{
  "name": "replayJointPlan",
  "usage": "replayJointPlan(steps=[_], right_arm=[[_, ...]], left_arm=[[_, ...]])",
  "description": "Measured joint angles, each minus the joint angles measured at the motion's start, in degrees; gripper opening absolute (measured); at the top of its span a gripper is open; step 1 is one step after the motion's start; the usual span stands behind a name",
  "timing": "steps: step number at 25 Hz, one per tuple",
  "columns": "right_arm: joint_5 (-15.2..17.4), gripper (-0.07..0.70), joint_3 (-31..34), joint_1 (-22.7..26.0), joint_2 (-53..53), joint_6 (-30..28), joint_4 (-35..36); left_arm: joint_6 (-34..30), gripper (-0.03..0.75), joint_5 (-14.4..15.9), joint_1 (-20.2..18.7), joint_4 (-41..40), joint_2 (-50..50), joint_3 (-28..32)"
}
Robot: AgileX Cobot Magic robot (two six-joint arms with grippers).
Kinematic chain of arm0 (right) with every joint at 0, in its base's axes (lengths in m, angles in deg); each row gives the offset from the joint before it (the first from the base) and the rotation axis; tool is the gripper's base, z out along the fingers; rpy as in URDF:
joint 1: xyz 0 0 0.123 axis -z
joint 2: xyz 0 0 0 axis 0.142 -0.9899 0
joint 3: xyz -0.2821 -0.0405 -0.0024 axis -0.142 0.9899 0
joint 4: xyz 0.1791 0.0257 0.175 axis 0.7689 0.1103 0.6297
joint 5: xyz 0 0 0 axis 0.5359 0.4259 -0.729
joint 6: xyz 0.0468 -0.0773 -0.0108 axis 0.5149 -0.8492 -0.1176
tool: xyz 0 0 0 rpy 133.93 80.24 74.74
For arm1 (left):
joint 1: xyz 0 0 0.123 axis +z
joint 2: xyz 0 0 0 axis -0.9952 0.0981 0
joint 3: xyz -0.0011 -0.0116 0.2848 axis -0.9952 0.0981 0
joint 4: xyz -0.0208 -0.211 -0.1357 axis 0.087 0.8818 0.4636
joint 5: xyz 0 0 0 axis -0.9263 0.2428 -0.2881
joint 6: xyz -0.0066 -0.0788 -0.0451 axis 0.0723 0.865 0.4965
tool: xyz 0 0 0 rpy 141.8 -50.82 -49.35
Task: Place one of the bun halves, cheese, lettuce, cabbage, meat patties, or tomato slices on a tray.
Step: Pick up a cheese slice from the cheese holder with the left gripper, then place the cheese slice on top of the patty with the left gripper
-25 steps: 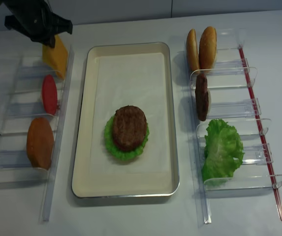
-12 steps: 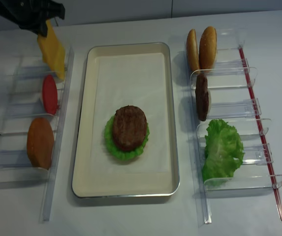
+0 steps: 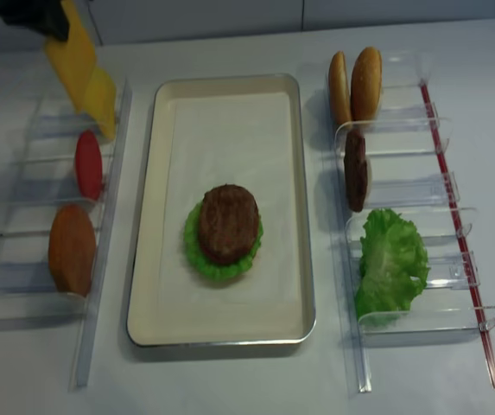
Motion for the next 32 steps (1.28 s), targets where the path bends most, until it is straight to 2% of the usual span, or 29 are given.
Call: replayJointPlan(steps=[3,6,10,15,24,27,32], right_arm=[[0.00,0.344,0.00,0.00,0.00,0.00,0.00],[0.00,0.344,0.00,0.00,0.00,0.00,0.00],[0.00,0.344,0.00,0.00,0.00,0.00,0.00],[0.00,0.344,0.00,0.00,0.00,0.00,0.00],[0.00,0.344,0.00,0.00,0.00,-0.11,0.00],[0.00,0.344,0.00,0.00,0.00,-0.11,0.00],[0.00,0.344,0.00,0.00,0.00,-0.11,0.00]], left_arm=[[-0.73,0.009,0.00,0.00,6.00,-4.58,1.78],[-1.88,0.009,0.14,0.00,9.89,-10.11,6.42],[-3.72,0.009,0.14,0.00,13.03,-17.52,16.54],[-9.81,0.009,-5.96,0.00,23.67,-26.51,32.00],[-34.27,0.009,-15.58,0.00,56.04,-29.10,54.52],[-41.63,0.009,-18.15,0.00,65.08,-28.42,58.98],[-51.35,0.009,-19.26,-0.55,78.72,-22.89,62.84]])
